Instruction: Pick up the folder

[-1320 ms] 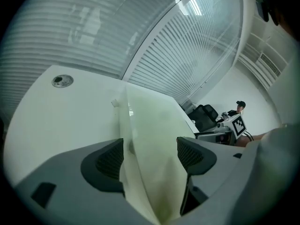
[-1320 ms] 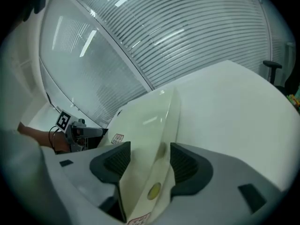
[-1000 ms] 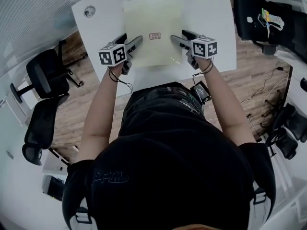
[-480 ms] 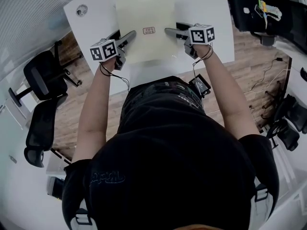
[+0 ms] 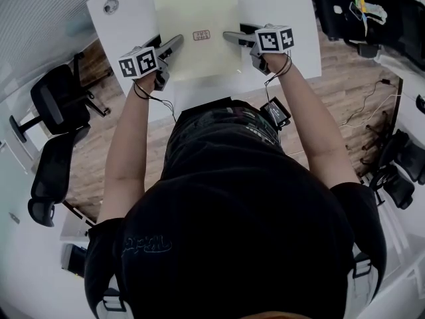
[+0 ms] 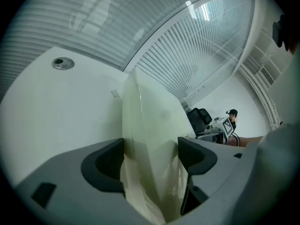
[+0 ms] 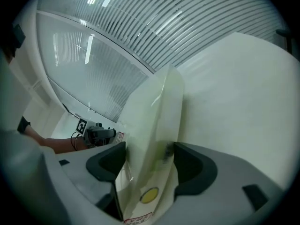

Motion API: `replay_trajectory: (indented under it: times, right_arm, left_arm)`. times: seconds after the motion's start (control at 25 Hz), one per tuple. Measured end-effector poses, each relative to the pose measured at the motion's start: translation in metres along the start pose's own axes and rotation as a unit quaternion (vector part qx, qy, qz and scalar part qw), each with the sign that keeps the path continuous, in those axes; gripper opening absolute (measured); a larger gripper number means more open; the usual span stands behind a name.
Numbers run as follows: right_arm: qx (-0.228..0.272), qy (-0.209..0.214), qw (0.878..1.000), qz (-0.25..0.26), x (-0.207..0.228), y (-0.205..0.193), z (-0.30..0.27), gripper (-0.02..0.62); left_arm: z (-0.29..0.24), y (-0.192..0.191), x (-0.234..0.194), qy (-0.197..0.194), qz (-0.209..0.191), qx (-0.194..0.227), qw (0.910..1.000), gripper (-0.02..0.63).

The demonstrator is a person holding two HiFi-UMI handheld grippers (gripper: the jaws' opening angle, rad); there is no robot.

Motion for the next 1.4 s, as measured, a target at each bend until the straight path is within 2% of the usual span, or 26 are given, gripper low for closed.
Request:
replay_trajectory:
  times: [0.16, 0.48, 0.84, 1.08, 1.4]
  right_arm:
    - [0.021, -0.002, 1.0, 0.018, -0.017, 0.001, 0.013, 0.325]
    - [0.054, -0.02, 0.996, 0.064, -0.055, -0.046, 0.061, 0.327]
    - [0.078, -0.04, 0.986, 0.139, -0.102, -0.095, 0.115, 0.327]
    - [0.088, -0.037, 0.982, 0.162, -0.127, -0.121, 0.124, 0.327]
    - [0.099, -0.042, 0.979, 0.175, -0.156, -0.138, 0.121, 0.327]
  left_arm:
    - [0.01, -0.001, 0.017, 0.001, -0.01, 0.02, 0.9998, 0.368]
    - [0.033, -0.047, 0.081, 0.004, -0.028, 0.067, 0.9973, 0.368]
    - [0.064, -0.106, 0.15, 0.009, -0.048, 0.117, 0.992, 0.368]
    - [0.086, -0.134, 0.17, 0.019, -0.066, 0.134, 0.9885, 0.368]
    - [0.113, -0.156, 0.173, 0.018, -0.078, 0.146, 0.9861, 0.368]
Point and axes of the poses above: the fingertips, and each gripper's own axes: z backward along the fingers, x to its right, y out of its top, the point moved 4 cm from there along z, backward along the fingers, and after that the axes turned 14 degrees about -x, right-handed, at the moved point
